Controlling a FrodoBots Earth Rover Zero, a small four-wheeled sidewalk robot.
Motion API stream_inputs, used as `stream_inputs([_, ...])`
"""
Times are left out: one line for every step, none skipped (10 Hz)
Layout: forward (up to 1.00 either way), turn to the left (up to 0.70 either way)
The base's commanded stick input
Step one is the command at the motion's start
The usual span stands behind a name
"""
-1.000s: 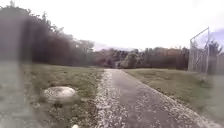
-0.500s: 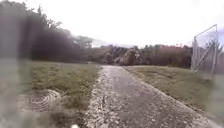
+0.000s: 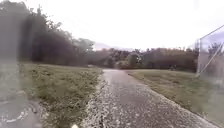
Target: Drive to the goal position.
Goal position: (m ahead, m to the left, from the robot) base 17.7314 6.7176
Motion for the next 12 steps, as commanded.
stream_inputs([1.0,0.0])
stream_inputs([1.0,0.0])
stream_inputs([1.0,0.0])
stream_inputs([1.0,0.0])
stream_inputs([1.0,0.0])
stream_inputs([1.0,0.0])
stream_inputs([1.0,0.0])
stream_inputs([1.0,0.0])
stream_inputs([1.0,0.0])
stream_inputs([1.0,0.0])
stream_inputs([1.0,0.0])
stream_inputs([1.0,0.0])
